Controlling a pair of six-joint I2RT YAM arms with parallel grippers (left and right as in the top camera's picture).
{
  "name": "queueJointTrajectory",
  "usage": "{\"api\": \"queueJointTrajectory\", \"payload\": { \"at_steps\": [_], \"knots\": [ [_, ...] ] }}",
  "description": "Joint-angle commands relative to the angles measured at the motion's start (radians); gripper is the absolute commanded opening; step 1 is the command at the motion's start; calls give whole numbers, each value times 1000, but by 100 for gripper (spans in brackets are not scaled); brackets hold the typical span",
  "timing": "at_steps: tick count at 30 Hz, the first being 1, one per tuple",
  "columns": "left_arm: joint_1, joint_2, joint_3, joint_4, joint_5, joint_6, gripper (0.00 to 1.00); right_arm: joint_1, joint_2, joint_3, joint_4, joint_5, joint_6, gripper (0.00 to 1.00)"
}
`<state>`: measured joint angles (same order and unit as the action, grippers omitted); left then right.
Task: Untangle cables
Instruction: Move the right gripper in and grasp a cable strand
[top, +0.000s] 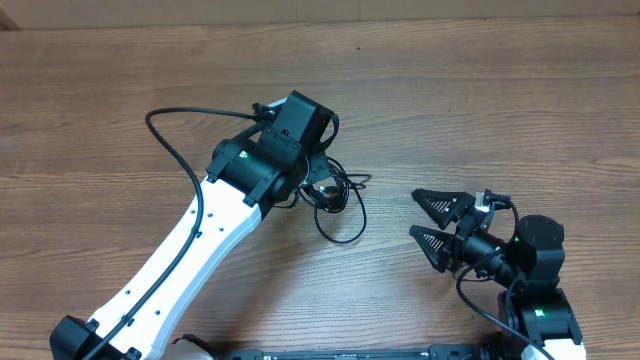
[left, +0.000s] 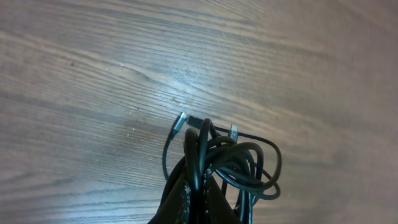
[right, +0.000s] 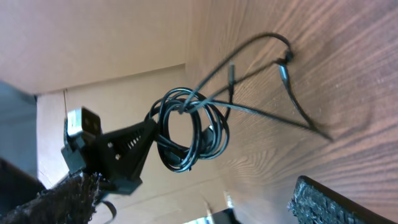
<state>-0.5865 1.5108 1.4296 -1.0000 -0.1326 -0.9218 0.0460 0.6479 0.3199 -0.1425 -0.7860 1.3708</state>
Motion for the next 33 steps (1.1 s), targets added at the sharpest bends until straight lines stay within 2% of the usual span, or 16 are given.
{"api": "queueJointTrajectory", "payload": {
  "at_steps": [1, 5, 9, 13, 18, 23, 27, 33],
  "knots": [
    [3, -12, 13, 2, -55, -141, 4, 22, 19, 22, 14, 0, 101, 100],
    [3, -12, 13, 4, -54, -129, 4, 115, 65, 22, 27, 100, 232, 100],
    [3, -12, 13, 10, -50, -32, 4, 258, 175, 22, 160, 288, 358, 100],
    [3, -12, 13, 10, 5, 41, 4, 299, 289, 22, 313, 319, 468, 100],
    [3, -12, 13, 10, 79, 48, 4, 324, 485, 22, 477, 303, 547, 100],
    [3, -12, 13, 13, 80, 71, 4, 362, 593, 22, 599, 289, 578, 100],
    [3, -12, 13, 13, 81, 78, 4, 373, 617, 22, 609, 293, 578, 100],
    [-23, -12, 13, 31, 82, 177, 4, 373, 619, 22, 609, 362, 578, 100]
  ]
}}
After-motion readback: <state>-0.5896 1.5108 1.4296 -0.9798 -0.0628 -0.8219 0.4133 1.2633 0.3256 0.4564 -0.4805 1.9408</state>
